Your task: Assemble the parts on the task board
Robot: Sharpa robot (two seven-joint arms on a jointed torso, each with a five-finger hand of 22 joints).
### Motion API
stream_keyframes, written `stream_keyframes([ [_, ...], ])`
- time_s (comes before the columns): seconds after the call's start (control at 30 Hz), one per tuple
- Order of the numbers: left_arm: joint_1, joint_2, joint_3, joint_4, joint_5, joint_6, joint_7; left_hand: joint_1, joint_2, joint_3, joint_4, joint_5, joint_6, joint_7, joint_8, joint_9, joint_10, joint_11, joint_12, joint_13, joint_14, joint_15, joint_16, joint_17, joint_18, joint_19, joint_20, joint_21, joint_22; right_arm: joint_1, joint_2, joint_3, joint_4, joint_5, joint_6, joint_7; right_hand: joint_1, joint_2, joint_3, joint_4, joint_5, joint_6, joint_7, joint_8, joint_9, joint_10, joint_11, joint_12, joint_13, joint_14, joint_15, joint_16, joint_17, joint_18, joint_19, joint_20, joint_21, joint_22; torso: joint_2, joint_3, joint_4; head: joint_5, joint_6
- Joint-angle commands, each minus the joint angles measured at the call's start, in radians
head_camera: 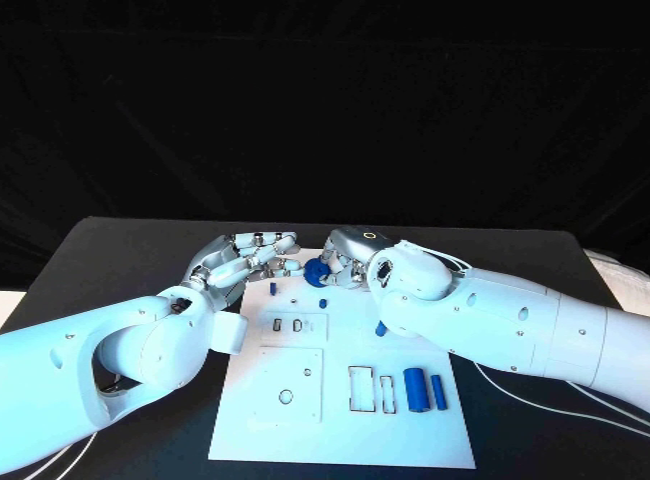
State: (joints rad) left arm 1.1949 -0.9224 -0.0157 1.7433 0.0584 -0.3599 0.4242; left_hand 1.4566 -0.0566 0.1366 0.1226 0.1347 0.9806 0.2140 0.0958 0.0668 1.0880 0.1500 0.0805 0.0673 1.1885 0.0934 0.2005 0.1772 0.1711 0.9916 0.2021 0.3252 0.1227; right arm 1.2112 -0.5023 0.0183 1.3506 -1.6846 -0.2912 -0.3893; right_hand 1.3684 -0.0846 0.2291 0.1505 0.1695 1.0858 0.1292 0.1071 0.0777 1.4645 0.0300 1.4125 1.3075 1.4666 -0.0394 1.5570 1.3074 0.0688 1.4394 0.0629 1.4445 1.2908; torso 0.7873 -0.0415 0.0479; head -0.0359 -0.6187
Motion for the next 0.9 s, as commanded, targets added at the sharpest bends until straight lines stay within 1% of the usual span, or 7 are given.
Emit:
stream_keyframes([
  [0.03,0.001,0.002,0.001,0.002,-0.005,0.021,0.003,0.01,0.002,0.0,-0.005,-0.005,0.001,0.006,-0.004,-0.001,-0.002,0.006,-0.006,-0.001,0.007,0.0,-0.005,0.002,0.011,0.006,-0.002,0.003,-0.001,-0.002,0.004,-0.002,-0.003,-0.004,0.015,0.005,-0.014,-0.002,-0.001,0.006,-0.005,0.02,-0.017,-0.007,0.005,0.029,-0.002,-0.008,0.135,0.098,-0.005,0.002,0.235,-0.012,0.002,0.0,0.006,0.0,0.0,0.0007,0.0003,0.002,-0.001],
  [0.17,0.001,0.002,0.001,0.002,-0.005,0.021,0.003,0.01,0.002,0.0,-0.005,-0.005,0.001,0.006,-0.004,-0.001,-0.002,0.006,-0.006,-0.001,0.007,0.0,-0.005,0.002,0.011,0.006,-0.002,0.003,-0.001,-0.003,0.006,-0.002,-0.005,-0.004,0.008,0.003,-0.031,-0.013,-0.008,0.01,-0.017,0.002,-0.01,-0.023,0.0,0.024,0.004,-0.017,0.13,0.097,0.0,0.0,0.231,-0.012,0.001,0.002,0.005,-0.001,0.0,0.0005,-0.0006,0.002,-0.002],
  [0.27,0.001,0.002,0.001,0.002,-0.005,0.021,0.002,0.01,0.002,0.001,-0.006,-0.005,0.001,0.006,-0.004,-0.001,-0.003,0.006,-0.007,-0.001,0.007,0.0,-0.006,0.002,0.011,0.005,-0.002,0.003,-0.001,-0.003,0.007,-0.003,-0.007,-0.004,0.001,-0.002,-0.049,-0.023,-0.019,0.016,-0.036,-0.021,-0.001,-0.041,-0.005,0.017,0.011,-0.032,0.121,0.097,0.007,-0.002,0.229,-0.012,0.0,0.007,0.004,-0.003,0.0,0.0005,-0.001,0.003,-0.002],
  [0.33,0.001,0.002,0.001,0.002,-0.005,0.022,0.001,0.01,0.002,0.001,-0.008,-0.005,0.0,0.007,-0.005,-0.001,-0.003,0.007,-0.008,-0.001,0.006,0.001,-0.007,0.002,0.011,0.005,-0.002,0.003,-0.002,-0.003,0.007,-0.003,-0.009,-0.004,-0.004,-0.005,-0.057,-0.028,-0.027,0.019,-0.052,-0.039,0.004,-0.047,-0.008,0.011,0.015,-0.044,0.113,0.097,0.011,-0.002,0.228,-0.011,-0.001,0.011,0.004,-0.003,0.0,0.0003,-0.001,0.002,-0.002],
  [0.5,0.001,0.001,0.001,0.001,-0.005,0.019,-0.003,0.01,0.002,0.001,-0.008,-0.005,0.0,0.007,-0.005,-0.001,-0.003,0.007,-0.008,-0.001,0.006,0.001,-0.007,0.002,0.011,0.005,-0.002,0.003,-0.002,-0.003,0.007,-0.003,-0.011,-0.004,-0.012,-0.011,-0.068,-0.032,-0.04,0.027,-0.072,-0.073,0.011,-0.047,-0.011,-0.006,0.023,-0.077,0.092,0.097,0.018,-0.002,0.228,-0.011,-0.002,0.019,0.003,-0.005,0.0,0.0009,-0.0004,-0.001,-0.002],
  [0.7,0.001,0.0,0.001,-0.001,-0.005,0.019,-0.006,0.01,0.001,0.001,-0.009,-0.006,-0.001,0.008,-0.007,-0.001,-0.005,0.008,-0.01,-0.002,0.005,0.001,-0.009,0.003,0.011,0.004,-0.002,0.002,-0.002,-0.004,0.006,-0.003,-0.01,-0.001,-0.012,-0.009,-0.072,-0.033,-0.044,0.031,-0.074,-0.077,0.012,-0.047,-0.01,-0.006,0.024,-0.078,0.092,0.097,0.02,-0.002,0.229,-0.011,-0.002,0.021,0.003,-0.005,0.0,0.0005,-0.0004,0.0,-0.004],
  [0.9,0.001,-0.001,0.001,-0.001,-0.005,0.014,-0.011,0.009,0.001,0.002,-0.011,-0.006,-0.002,0.008,-0.008,-0.001,-0.006,0.009,-0.012,-0.002,0.004,0.002,-0.011,0.003,0.01,0.003,-0.001,0.001,-0.003,-0.004,0.009,-0.004,-0.011,0.003,0.011,-0.007,-0.079,-0.027,-0.047,0.04,-0.067,-0.073,0.012,-0.043,-0.008,-0.004,0.024,-0.074,0.096,0.097,0.021,-0.001,0.231,-0.011,-0.001,0.022,0.004,-0.001,0.0,0.0006,-0.0013,0.001,-0.004],
])
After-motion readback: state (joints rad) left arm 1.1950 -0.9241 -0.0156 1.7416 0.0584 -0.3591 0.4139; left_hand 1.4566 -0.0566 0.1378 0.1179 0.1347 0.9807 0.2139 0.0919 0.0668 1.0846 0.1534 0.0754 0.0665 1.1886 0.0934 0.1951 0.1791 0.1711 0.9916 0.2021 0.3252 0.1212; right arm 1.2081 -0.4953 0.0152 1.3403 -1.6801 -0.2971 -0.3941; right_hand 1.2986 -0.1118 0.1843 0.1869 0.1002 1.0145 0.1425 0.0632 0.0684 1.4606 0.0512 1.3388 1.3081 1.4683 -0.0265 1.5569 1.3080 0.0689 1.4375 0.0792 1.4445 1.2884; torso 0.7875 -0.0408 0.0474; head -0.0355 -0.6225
